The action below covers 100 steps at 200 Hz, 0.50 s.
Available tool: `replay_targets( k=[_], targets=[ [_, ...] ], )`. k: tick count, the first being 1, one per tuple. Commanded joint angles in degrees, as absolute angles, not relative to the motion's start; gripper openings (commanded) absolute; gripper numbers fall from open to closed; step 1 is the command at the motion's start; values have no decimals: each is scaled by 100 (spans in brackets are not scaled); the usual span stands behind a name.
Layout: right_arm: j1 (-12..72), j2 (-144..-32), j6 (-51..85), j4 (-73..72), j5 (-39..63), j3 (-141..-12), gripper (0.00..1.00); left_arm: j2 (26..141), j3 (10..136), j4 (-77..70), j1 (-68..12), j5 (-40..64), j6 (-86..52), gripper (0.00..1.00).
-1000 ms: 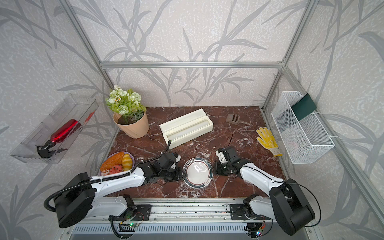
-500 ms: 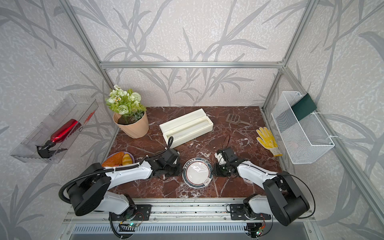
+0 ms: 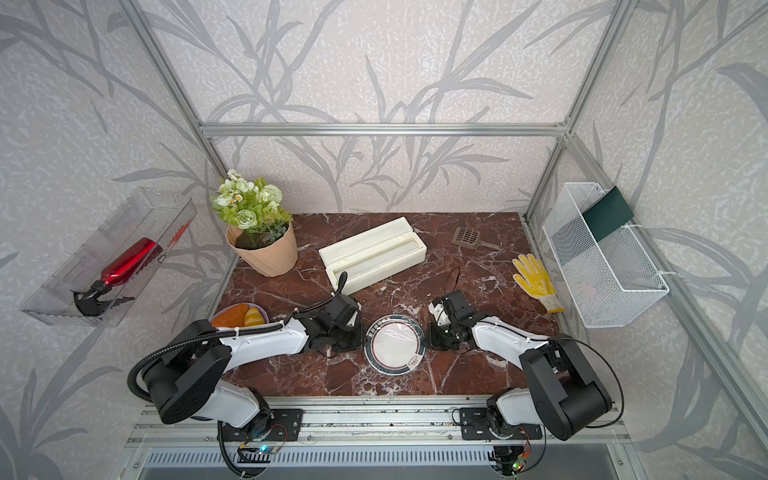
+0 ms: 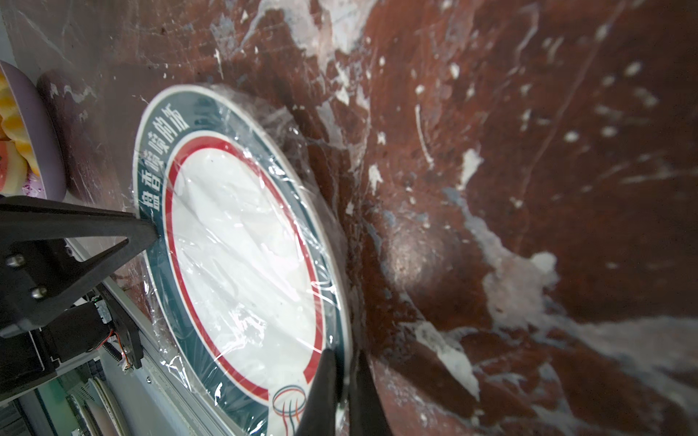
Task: Wrap the plate with plastic wrap
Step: Cover the plate with plastic wrap.
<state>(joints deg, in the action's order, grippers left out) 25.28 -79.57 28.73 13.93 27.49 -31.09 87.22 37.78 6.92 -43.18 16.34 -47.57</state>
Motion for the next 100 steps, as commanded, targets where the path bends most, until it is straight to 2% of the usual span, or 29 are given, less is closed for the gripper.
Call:
replay_targets(
  k=[1,22,40,65,76,100],
  targets=[
    [2819,-8389,2771,1680,2084,-3038,0,9457,3518,479,-4324,1343,-4748,0],
    [3054,-8581,2805,1867,1767,-3160,0,9599,3428,319,-4324,1485,-4774,0],
    [3063,-8626,2825,1948,1828,-3202,0,9263,3466,448,-4324,1455,-4785,0],
    [3067,-8068,2913,1985,1784,-3112,0,8447,3752,1211,-4324,1102,-4579,29],
    [3067,-7782,2973,2003,1769,-3096,7,8186,3907,1511,-4324,1005,-4455,41],
    [3066,-7291,3028,1982,1885,-3118,18,7905,4076,1700,-4303,983,-4270,56]
  ],
)
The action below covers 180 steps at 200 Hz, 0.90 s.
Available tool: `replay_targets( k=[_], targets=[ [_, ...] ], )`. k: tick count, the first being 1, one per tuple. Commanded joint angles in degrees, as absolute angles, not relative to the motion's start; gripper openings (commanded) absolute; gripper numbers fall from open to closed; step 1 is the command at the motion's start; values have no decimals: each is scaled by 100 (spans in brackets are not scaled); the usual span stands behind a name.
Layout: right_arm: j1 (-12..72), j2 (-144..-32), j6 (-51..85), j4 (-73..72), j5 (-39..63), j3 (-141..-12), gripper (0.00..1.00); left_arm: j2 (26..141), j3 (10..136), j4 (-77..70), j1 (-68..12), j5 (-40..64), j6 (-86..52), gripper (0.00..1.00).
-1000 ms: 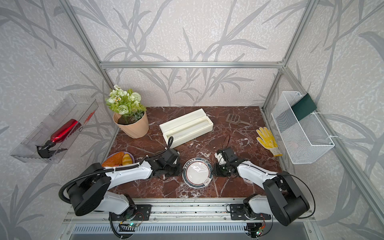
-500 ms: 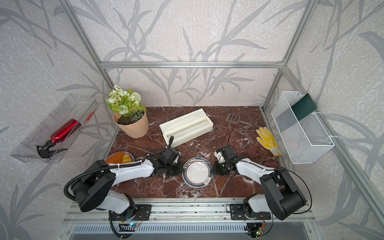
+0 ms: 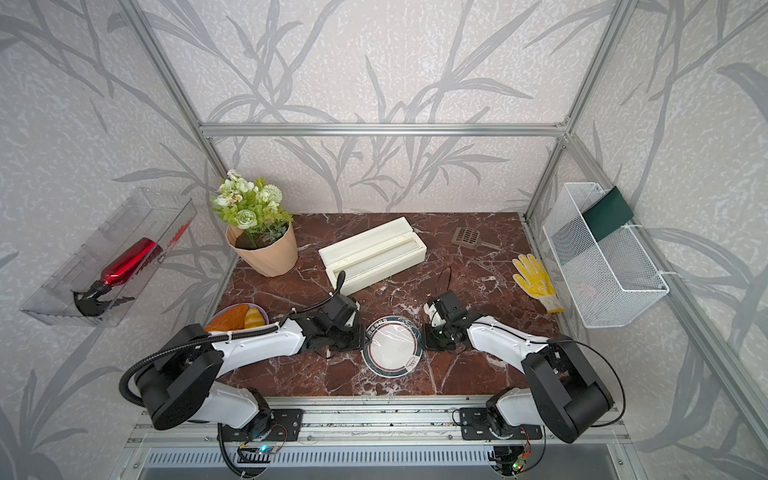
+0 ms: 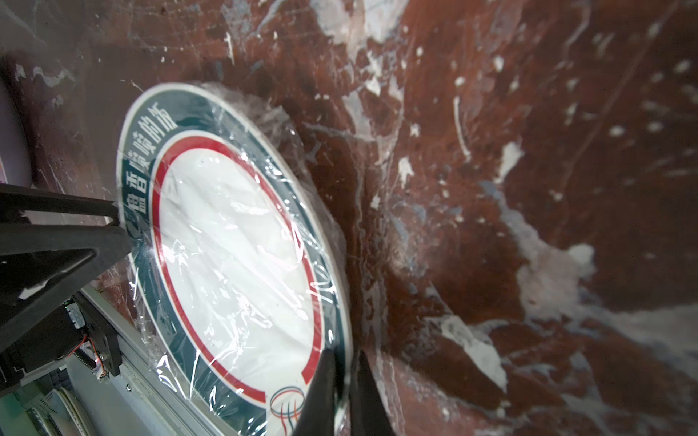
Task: Wrap the plate with plastic wrap
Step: Cover the plate with plastic wrap.
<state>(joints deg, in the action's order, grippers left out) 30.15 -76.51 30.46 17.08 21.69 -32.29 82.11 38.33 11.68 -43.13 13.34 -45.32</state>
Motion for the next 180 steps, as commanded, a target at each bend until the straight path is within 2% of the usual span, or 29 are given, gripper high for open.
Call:
replay_targets(
  k=[1,20,42,49,50,52,54,71,76,79,80,81,82,83,85,104,116,130,146,162,180],
  targets=[
    [3067,-7271,3026,1975,1901,-3119,18,7895,4077,1694,-4301,988,-4262,57],
    [3067,-6992,3030,2008,1936,-3173,26,7763,4101,1562,-4289,1136,-4169,66],
    [3067,-6717,2988,2133,1799,-3212,31,7565,4169,1607,-4285,1181,-4114,70],
    [3067,-6661,2975,2142,1793,-3205,34,7480,4182,1658,-4281,1130,-4074,79],
    [3067,-6653,2973,2139,1797,-3206,34,7467,4187,1673,-4281,1119,-4063,82],
    [3067,-6642,2965,2150,1794,-3212,35,7435,4191,1701,-4280,1101,-4048,93],
    [3067,-6633,2949,2159,1800,-3216,36,7402,4196,1731,-4280,1077,-4033,98],
    [3067,-6510,2658,2413,1696,-3374,43,7068,4291,2124,-4201,893,-3770,99],
    [3073,-6426,2491,2537,1625,-3468,51,6932,4304,2209,-4149,855,-3672,99],
    [3087,-6357,2411,2608,1552,-3513,62,6834,4292,2229,-4109,858,-3614,99],
    [3090,-6338,2383,2631,1528,-3532,67,6805,4291,2231,-4098,860,-3600,99],
    [3092,-6316,2361,2656,1489,-3555,81,6773,4285,2232,-4079,861,-3580,99],
    [3097,-6282,2336,2681,1456,-3575,90,6731,4274,2232,-4070,861,-3570,99],
    [3100,-6252,2302,2703,1427,-3589,95,6696,4268,2228,-4056,861,-3560,99],
    [3108,-6197,2254,2741,1367,-3615,100,6631,4247,2220,-4018,844,-3540,99],
    [3120,-5588,1815,2671,1353,-3889,99,5942,4251,2262,-3694,441,-3434,99],
    [3123,-5309,1769,2714,934,-4181,99,5700,4491,2542,-3596,-727,-3524,99],
    [3126,-5101,1725,2529,334,-4393,99,5501,4434,2210,-3550,-1872,-2893,99],
    [3127,-4803,989,1466,-140,-4155,99,5449,4241,1628,-3257,-2735,-2342,99],
    [3121,-4575,484,351,-1163,-3684,99,5620,3853,842,-2875,-3450,-1685,99],
    [3039,-4546,-176,-890,-2024,-3041,99,5875,3417,154,-2172,-3269,-1380,99]
  ],
)
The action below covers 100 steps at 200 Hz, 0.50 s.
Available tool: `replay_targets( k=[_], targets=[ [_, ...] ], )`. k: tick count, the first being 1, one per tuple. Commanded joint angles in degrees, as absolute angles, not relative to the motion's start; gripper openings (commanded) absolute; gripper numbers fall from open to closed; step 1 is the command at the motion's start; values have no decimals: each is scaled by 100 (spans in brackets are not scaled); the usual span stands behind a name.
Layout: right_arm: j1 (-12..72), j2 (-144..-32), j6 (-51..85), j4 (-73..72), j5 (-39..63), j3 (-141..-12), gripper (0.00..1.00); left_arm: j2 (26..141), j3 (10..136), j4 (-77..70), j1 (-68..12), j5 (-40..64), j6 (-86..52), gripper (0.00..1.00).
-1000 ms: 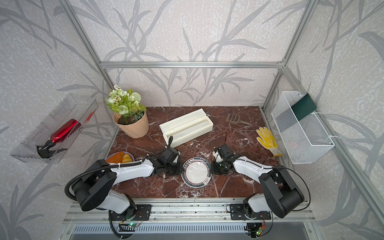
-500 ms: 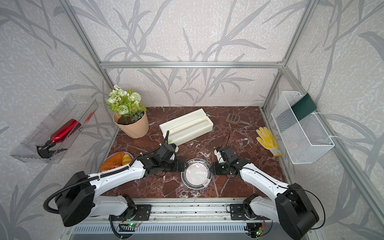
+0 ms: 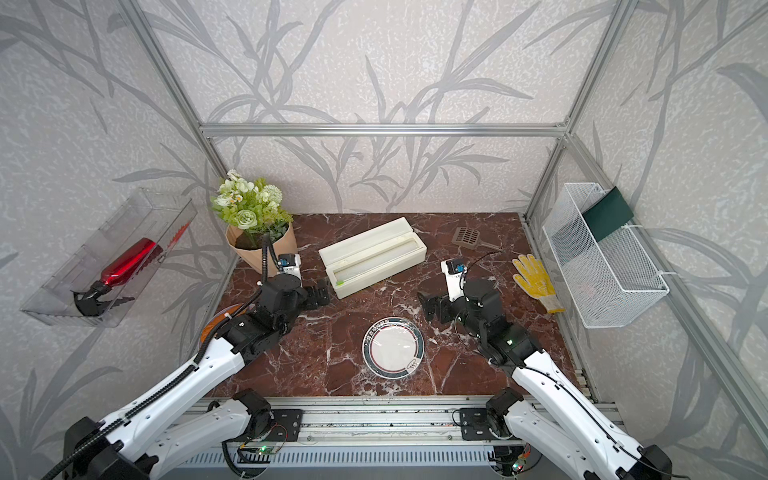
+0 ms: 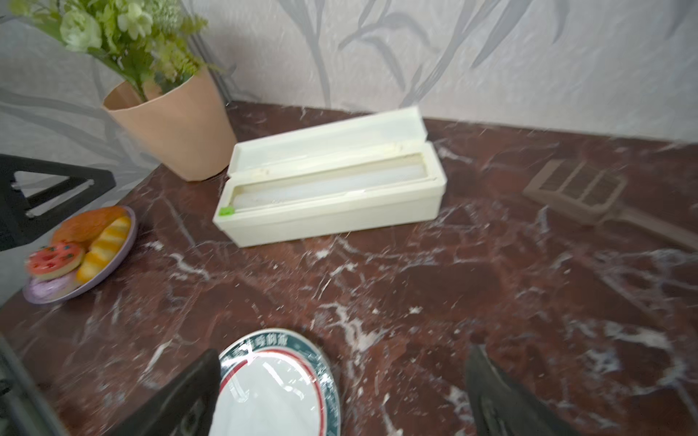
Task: Wrap the plate with plastic wrap
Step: Cover the plate with plastic wrap, then reset both arms
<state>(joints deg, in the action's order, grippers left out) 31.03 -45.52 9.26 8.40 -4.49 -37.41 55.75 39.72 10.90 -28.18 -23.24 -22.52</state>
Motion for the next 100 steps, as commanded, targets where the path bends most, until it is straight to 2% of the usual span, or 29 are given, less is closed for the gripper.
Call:
replay_targets(
  k=[1,22,31,63,85,93,100],
  targets=[
    [3031,-4554,-220,-955,-2040,-3010,99,5886,3396,126,-2132,-3230,-1367,99],
    [2535,-4910,-453,-1841,-2419,-2387,99,5991,2677,-1089,-1467,-2327,-920,99],
    [2165,-5127,-417,-2027,-2170,-2225,99,5972,2825,-757,-1224,-1978,-847,99],
    [1253,-5921,-343,-3275,-1764,-1609,99,6747,2404,-2164,-932,-2088,-490,99],
    [890,-6581,-237,-3987,-1418,-1466,99,7342,2184,-3278,-557,-1595,-293,99],
    [698,-6919,-184,-4758,-1130,-1259,99,7497,1952,-4150,-455,-1187,-10,99],
    [606,-7248,-135,-5648,-1023,-1053,99,7709,1827,-4694,-442,-1285,115,99]
  ],
)
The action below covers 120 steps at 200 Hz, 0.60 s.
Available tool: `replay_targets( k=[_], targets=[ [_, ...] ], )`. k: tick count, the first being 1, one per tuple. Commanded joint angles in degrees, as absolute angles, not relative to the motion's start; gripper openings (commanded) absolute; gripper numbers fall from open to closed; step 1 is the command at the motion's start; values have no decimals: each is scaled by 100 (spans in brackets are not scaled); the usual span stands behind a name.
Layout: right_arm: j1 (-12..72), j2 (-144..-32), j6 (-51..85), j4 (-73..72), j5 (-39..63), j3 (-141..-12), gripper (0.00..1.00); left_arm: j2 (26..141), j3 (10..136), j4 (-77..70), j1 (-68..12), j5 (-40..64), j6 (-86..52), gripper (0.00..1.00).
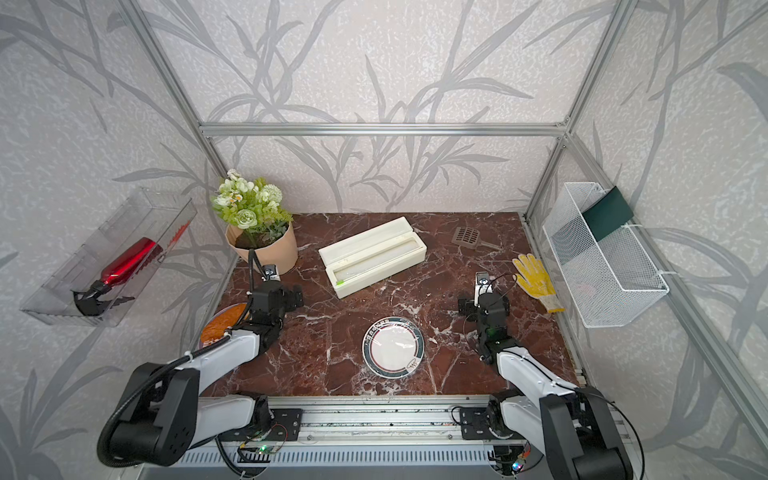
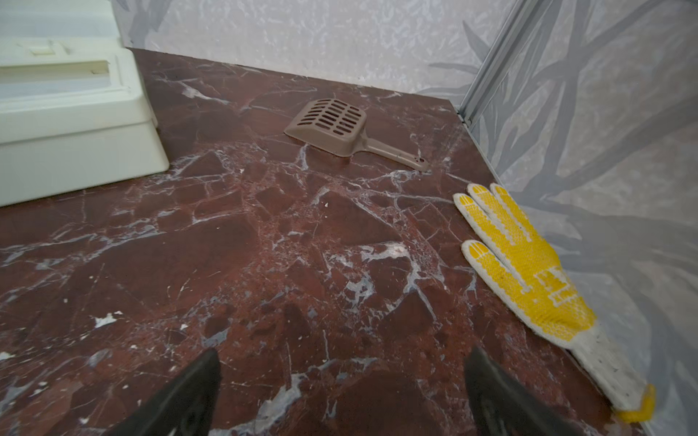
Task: Wrap the plate with plastic wrap
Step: Reset both arms
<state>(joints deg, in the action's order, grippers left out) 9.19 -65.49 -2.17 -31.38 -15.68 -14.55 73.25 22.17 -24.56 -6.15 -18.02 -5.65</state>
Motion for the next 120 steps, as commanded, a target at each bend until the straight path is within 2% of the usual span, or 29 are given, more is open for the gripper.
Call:
replay_targets(
  k=[1,25,36,51,71,120],
  targets=[
    [606,-7289,-138,-5751,-1008,-1027,99,7748,1823,-4729,-432,-1302,101,99],
    [527,-8443,-281,-7090,-350,-900,99,8765,1690,-6012,-227,-790,129,99],
    [532,-9254,-293,-8065,-399,-832,99,8953,1849,-5969,-209,-773,168,99],
    [545,-9248,-460,-7162,50,-1433,99,8663,2319,-4520,-15,-650,-100,99],
    [545,-9026,-340,-5447,-224,-2179,99,8779,2330,-4718,137,-573,-250,99],
    [552,-9079,-404,-5613,-168,-2136,99,8727,2387,-4535,146,-545,-255,99]
  ],
)
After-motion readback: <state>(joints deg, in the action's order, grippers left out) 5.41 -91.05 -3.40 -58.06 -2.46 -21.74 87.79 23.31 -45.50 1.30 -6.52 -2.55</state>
